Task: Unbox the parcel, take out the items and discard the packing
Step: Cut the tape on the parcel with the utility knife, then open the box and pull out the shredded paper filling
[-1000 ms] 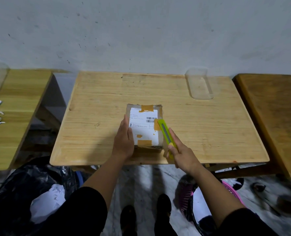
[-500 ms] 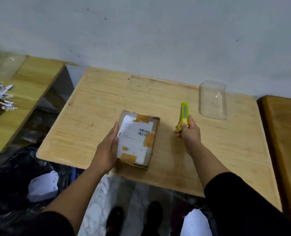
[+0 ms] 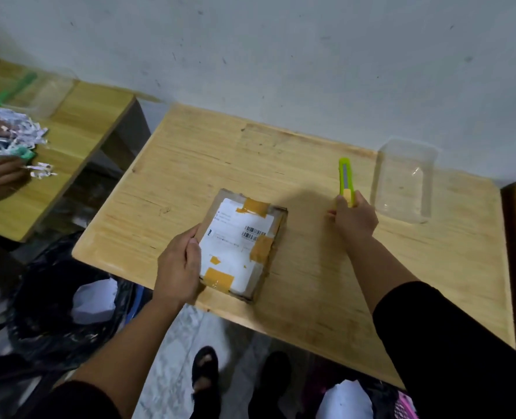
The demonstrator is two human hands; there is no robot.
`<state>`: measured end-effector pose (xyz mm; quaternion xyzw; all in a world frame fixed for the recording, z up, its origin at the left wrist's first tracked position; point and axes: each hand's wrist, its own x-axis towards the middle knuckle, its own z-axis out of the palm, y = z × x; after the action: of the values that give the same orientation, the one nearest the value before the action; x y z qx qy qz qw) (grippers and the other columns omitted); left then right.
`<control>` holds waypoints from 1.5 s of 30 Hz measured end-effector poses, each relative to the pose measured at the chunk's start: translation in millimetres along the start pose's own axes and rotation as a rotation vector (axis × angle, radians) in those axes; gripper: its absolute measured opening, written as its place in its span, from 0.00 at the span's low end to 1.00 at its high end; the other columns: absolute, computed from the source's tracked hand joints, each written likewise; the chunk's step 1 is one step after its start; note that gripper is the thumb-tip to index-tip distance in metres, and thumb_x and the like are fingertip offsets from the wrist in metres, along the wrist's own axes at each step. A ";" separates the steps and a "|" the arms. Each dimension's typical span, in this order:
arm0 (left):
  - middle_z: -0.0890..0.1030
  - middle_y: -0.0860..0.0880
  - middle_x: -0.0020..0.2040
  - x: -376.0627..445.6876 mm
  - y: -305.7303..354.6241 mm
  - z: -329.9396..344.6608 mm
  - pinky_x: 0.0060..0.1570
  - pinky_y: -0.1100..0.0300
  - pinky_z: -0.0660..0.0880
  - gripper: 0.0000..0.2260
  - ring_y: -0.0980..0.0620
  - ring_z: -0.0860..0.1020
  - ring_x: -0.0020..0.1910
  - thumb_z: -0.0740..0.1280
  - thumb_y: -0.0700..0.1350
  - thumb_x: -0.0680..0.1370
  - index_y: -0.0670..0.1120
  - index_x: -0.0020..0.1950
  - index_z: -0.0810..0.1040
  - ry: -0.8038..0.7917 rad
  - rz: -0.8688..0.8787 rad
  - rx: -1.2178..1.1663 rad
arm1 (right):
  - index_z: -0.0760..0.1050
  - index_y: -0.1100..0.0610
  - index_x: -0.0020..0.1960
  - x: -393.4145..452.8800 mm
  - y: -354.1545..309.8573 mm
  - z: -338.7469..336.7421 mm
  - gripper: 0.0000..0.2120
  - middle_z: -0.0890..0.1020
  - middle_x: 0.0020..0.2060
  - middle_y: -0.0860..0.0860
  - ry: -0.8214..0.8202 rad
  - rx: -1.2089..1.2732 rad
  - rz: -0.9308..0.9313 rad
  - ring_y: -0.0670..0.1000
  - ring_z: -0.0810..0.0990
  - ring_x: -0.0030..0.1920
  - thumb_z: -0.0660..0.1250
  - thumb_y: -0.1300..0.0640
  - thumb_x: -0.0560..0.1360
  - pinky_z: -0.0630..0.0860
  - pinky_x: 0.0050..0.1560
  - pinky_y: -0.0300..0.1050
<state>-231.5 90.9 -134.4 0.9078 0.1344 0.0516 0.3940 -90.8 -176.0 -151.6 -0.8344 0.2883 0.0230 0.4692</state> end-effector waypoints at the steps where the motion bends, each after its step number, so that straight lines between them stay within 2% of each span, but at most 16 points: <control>1: 0.77 0.48 0.62 -2.1 0.1 1.1 0.55 0.66 0.67 0.21 0.55 0.73 0.57 0.50 0.50 0.78 0.48 0.68 0.71 0.036 -0.031 0.001 | 0.72 0.56 0.61 -1.8 0.9 -0.5 0.17 0.79 0.45 0.57 0.009 -0.030 -0.008 0.60 0.81 0.51 0.61 0.51 0.75 0.72 0.63 0.53; 3: 0.76 0.45 0.64 -5.9 0.8 1.7 0.57 0.61 0.67 0.22 0.50 0.73 0.60 0.51 0.52 0.77 0.45 0.67 0.72 0.089 -0.090 -0.031 | 0.63 0.59 0.71 -9.6 0.2 -3.2 0.25 0.73 0.61 0.63 0.012 -0.156 -0.039 0.61 0.71 0.64 0.61 0.52 0.76 0.65 0.68 0.50; 5: 0.76 0.45 0.64 -10.4 1.1 1.1 0.58 0.59 0.67 0.22 0.51 0.73 0.60 0.52 0.52 0.77 0.45 0.67 0.71 0.117 -0.114 -0.065 | 0.60 0.59 0.73 -22.5 -5.2 -5.1 0.27 0.67 0.68 0.63 0.022 -0.174 -0.115 0.58 0.64 0.70 0.61 0.54 0.77 0.59 0.69 0.47; 7: 0.76 0.46 0.64 -17.0 -0.4 -0.3 0.57 0.59 0.68 0.22 0.53 0.72 0.59 0.53 0.53 0.77 0.46 0.68 0.70 0.116 -0.116 -0.083 | 0.64 0.59 0.71 -37.2 -12.2 -2.7 0.24 0.69 0.69 0.61 -0.012 -0.141 -0.215 0.57 0.66 0.69 0.62 0.55 0.77 0.61 0.69 0.47; 11: 0.71 0.45 0.67 -38.7 -3.4 2.2 0.60 0.59 0.66 0.22 0.51 0.70 0.63 0.56 0.52 0.79 0.45 0.71 0.64 0.080 -0.098 -0.081 | 0.73 0.54 0.65 -69.8 -27.1 8.9 0.16 0.78 0.62 0.52 -0.300 -0.022 -0.295 0.51 0.77 0.60 0.60 0.54 0.78 0.70 0.65 0.44; 15: 0.64 0.45 0.69 -47.9 0.3 1.9 0.61 0.62 0.64 0.23 0.56 0.68 0.62 0.56 0.49 0.80 0.45 0.74 0.57 0.010 -0.067 -0.105 | 0.76 0.53 0.62 -88.4 -34.1 19.7 0.14 0.80 0.61 0.51 -0.411 -0.009 -0.295 0.50 0.75 0.63 0.59 0.56 0.78 0.67 0.64 0.42; 18: 0.62 0.46 0.71 -36.2 2.0 -2.4 0.59 0.66 0.62 0.24 0.64 0.63 0.58 0.55 0.50 0.80 0.46 0.75 0.54 -0.023 -0.033 -0.099 | 0.75 0.52 0.63 -97.0 -32.0 18.4 0.15 0.78 0.63 0.51 -0.389 -0.027 -0.281 0.51 0.73 0.65 0.59 0.56 0.78 0.67 0.68 0.46; 23: 0.62 0.41 0.69 15.7 4.6 -5.6 0.61 0.54 0.66 0.29 0.45 0.67 0.64 0.60 0.53 0.79 0.47 0.76 0.52 0.056 -0.147 -0.017 | 0.72 0.52 0.65 -112.8 -16.4 5.3 0.18 0.78 0.61 0.50 -0.279 -0.087 -0.324 0.51 0.74 0.62 0.63 0.54 0.76 0.69 0.65 0.47; 25: 0.62 0.40 0.69 34.7 9.6 -3.5 0.62 0.51 0.66 0.30 0.42 0.67 0.65 0.60 0.53 0.79 0.46 0.75 0.51 0.013 -0.233 -0.076 | 0.71 0.54 0.66 -123.9 -8.1 1.1 0.21 0.78 0.60 0.52 -0.236 -0.132 -0.362 0.52 0.75 0.61 0.67 0.55 0.74 0.71 0.63 0.47; 27: 0.65 0.40 0.70 46.6 12.5 -2.7 0.64 0.50 0.65 0.30 0.42 0.66 0.68 0.60 0.53 0.79 0.45 0.75 0.52 -0.053 -0.287 -0.143 | 0.71 0.54 0.66 -135.9 -0.8 -1.3 0.23 0.77 0.60 0.51 -0.205 -0.150 -0.351 0.50 0.74 0.61 0.69 0.55 0.72 0.69 0.61 0.42; 30: 0.72 0.43 0.67 43.8 4.9 -5.8 0.60 0.51 0.71 0.30 0.45 0.72 0.64 0.63 0.54 0.77 0.45 0.74 0.56 -0.160 -0.167 -0.210 | 0.71 0.54 0.66 -151.7 7.4 -2.7 0.27 0.76 0.59 0.50 -0.156 -0.089 -0.286 0.45 0.72 0.57 0.73 0.54 0.69 0.63 0.55 0.27; 32: 0.72 0.47 0.67 31.5 -4.0 -10.2 0.59 0.54 0.74 0.36 0.49 0.73 0.64 0.70 0.57 0.71 0.49 0.74 0.57 -0.282 -0.082 -0.307 | 0.71 0.55 0.67 -160.8 10.6 -0.5 0.29 0.75 0.56 0.49 -0.132 -0.049 -0.292 0.43 0.71 0.56 0.74 0.53 0.68 0.62 0.51 0.22; 34: 0.71 0.52 0.67 24.0 -11.5 -13.8 0.60 0.57 0.72 0.48 0.55 0.71 0.63 0.75 0.62 0.61 0.53 0.74 0.55 -0.379 0.005 -0.283 | 0.71 0.54 0.67 -167.0 11.4 4.7 0.30 0.75 0.56 0.49 -0.092 -0.043 -0.301 0.43 0.70 0.56 0.74 0.53 0.67 0.62 0.52 0.22; 36: 0.70 0.54 0.67 25.7 -15.5 -14.7 0.59 0.62 0.69 0.53 0.59 0.69 0.62 0.78 0.60 0.58 0.52 0.75 0.52 -0.409 0.078 -0.221 | 0.71 0.55 0.66 -169.8 11.5 11.0 0.29 0.76 0.58 0.52 -0.035 -0.050 -0.300 0.43 0.70 0.56 0.75 0.56 0.67 0.61 0.55 0.25; 40: 0.71 0.50 0.68 36.3 -22.5 -14.0 0.58 0.65 0.67 0.53 0.54 0.71 0.64 0.78 0.55 0.61 0.50 0.76 0.50 -0.403 0.144 -0.183 | 0.72 0.56 0.66 -176.4 9.5 22.6 0.29 0.77 0.56 0.52 0.039 -0.065 -0.273 0.42 0.71 0.54 0.75 0.58 0.67 0.62 0.55 0.26; 45: 0.75 0.50 0.66 46.8 -26.1 -14.8 0.57 0.66 0.67 0.50 0.52 0.74 0.63 0.78 0.52 0.64 0.51 0.76 0.50 -0.430 0.161 -0.170 | 0.73 0.51 0.64 -182.1 5.3 29.4 0.26 0.75 0.47 0.47 0.079 -0.092 -0.285 0.42 0.73 0.47 0.74 0.55 0.68 0.65 0.50 0.29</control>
<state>-194.9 131.7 -143.9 0.8692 -0.0303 -0.1002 0.4832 -238.3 -71.0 -115.9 -0.8877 0.1837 -0.0636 0.4174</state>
